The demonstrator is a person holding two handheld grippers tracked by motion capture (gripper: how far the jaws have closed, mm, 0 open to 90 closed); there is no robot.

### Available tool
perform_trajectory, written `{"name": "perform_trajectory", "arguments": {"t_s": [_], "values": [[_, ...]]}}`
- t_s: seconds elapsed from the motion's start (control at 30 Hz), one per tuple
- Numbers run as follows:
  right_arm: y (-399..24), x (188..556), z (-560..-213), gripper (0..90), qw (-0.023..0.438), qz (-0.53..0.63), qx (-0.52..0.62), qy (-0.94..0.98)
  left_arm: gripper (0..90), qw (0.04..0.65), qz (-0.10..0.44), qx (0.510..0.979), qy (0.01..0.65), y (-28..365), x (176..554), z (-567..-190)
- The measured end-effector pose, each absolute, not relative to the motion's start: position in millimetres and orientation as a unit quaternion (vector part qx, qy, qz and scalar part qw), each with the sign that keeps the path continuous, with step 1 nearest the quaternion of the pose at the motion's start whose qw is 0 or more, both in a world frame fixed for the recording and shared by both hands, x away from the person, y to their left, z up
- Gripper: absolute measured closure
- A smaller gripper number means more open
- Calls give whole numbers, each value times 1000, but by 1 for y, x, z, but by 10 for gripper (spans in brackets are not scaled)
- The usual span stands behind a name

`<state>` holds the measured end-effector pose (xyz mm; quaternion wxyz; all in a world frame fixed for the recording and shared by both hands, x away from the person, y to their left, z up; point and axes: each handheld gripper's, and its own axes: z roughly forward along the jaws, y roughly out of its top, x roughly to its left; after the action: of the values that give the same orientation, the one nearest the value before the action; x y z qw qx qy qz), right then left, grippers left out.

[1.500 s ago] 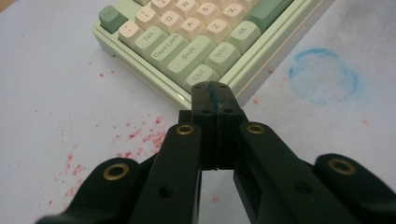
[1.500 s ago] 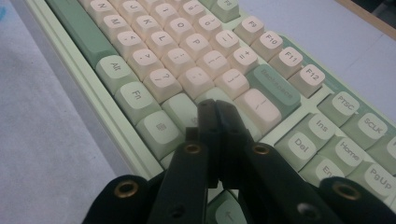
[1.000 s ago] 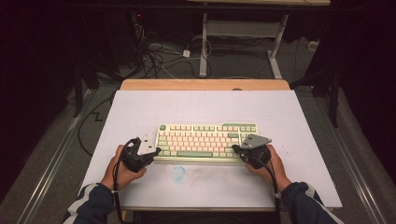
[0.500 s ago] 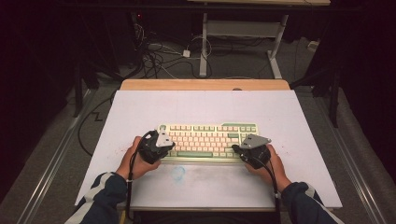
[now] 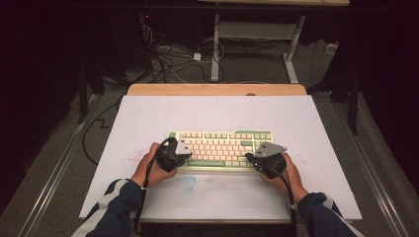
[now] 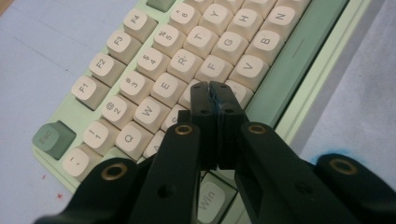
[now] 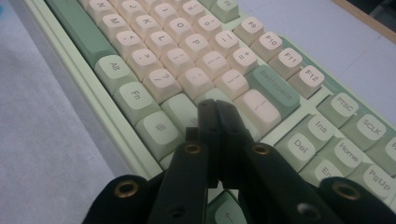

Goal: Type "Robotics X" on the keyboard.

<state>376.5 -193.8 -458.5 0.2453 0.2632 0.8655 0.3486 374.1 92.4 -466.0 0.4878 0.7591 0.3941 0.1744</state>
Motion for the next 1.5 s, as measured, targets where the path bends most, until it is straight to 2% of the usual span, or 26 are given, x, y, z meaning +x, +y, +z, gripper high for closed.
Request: {"name": "perform_trajectory", "arguments": {"t_s": [0.57,0.9,1.03,1.17,1.5], "values": [[-193,376,-459,900,250,348,262,865,869,485,185,761,388,91,373,-472],[-193,376,-459,900,250,347,261,865,821,502,193,752,381,95,370,-465],[-193,376,-458,900,249,347,261,866,779,509,200,748,376,95,369,-462],[-193,377,-457,900,248,346,261,866,692,520,212,735,382,96,370,-460],[-196,377,-447,873,247,364,265,858,542,536,232,711,392,100,374,-455]]}}
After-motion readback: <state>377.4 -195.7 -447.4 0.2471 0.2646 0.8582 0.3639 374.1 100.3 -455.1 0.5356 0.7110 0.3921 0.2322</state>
